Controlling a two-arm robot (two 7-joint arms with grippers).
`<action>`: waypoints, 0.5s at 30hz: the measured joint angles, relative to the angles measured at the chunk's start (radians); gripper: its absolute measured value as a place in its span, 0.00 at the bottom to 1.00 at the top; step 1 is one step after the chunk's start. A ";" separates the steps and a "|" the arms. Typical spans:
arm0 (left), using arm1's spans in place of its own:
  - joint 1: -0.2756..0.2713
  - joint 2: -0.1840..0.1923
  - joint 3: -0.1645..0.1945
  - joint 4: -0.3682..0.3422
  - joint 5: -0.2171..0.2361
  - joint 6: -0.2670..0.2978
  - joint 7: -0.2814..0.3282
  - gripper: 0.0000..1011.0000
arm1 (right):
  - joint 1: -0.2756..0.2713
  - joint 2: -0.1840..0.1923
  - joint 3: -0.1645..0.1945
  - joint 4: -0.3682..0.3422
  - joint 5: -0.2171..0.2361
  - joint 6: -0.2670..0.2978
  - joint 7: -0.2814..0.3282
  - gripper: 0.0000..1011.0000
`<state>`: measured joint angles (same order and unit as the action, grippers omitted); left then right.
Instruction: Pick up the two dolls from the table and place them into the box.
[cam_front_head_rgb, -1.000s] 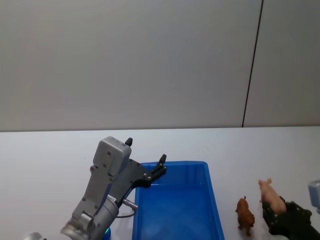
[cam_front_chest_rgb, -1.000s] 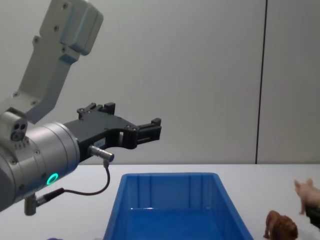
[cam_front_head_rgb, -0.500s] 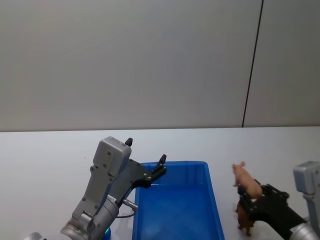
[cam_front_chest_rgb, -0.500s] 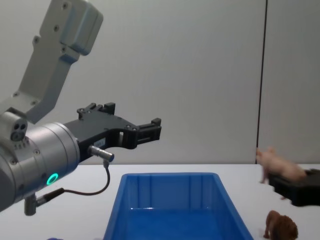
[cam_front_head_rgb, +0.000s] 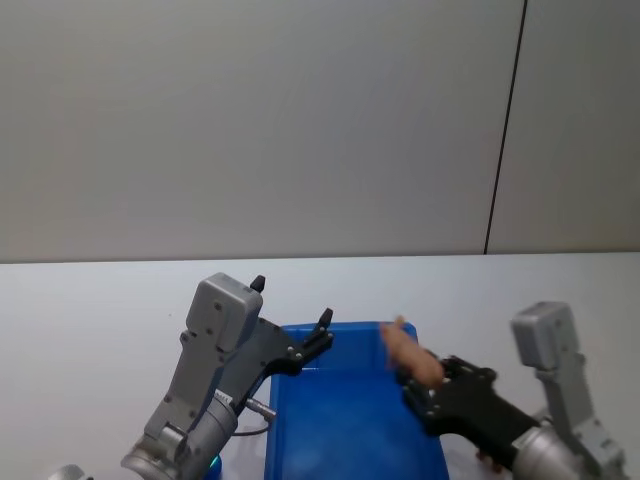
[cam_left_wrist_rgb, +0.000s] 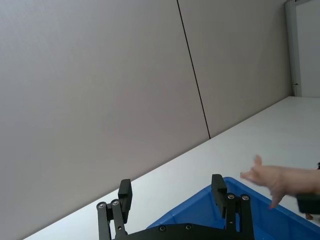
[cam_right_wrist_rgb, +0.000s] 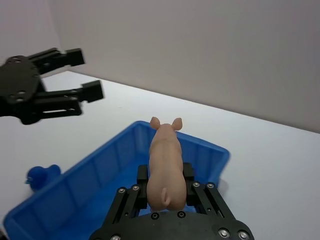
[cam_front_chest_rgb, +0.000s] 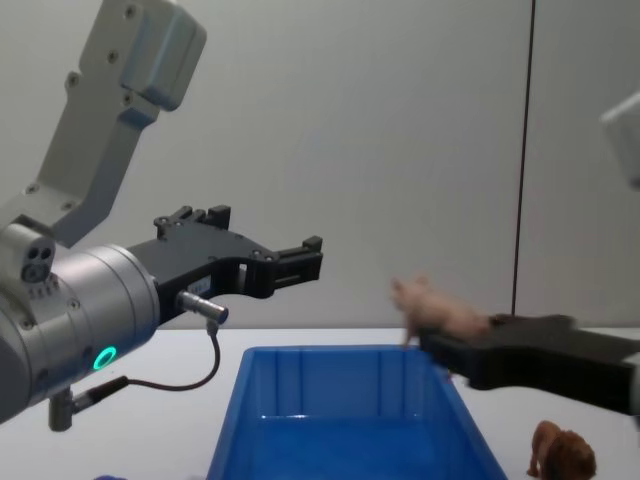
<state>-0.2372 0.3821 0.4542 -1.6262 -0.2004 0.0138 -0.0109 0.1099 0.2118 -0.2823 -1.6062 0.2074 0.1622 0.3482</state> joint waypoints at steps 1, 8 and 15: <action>0.000 0.000 0.000 0.000 0.000 0.000 0.000 0.99 | 0.007 -0.006 -0.004 0.006 -0.002 0.002 0.009 0.38; 0.000 0.000 0.000 0.000 0.000 0.000 0.000 0.99 | 0.053 -0.043 -0.030 0.050 -0.019 0.027 0.070 0.56; 0.000 0.000 0.000 0.000 0.000 0.000 0.000 0.99 | 0.080 -0.063 -0.042 0.075 -0.031 0.051 0.082 0.78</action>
<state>-0.2372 0.3821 0.4542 -1.6262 -0.2004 0.0138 -0.0109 0.1898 0.1484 -0.3245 -1.5308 0.1766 0.2136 0.4300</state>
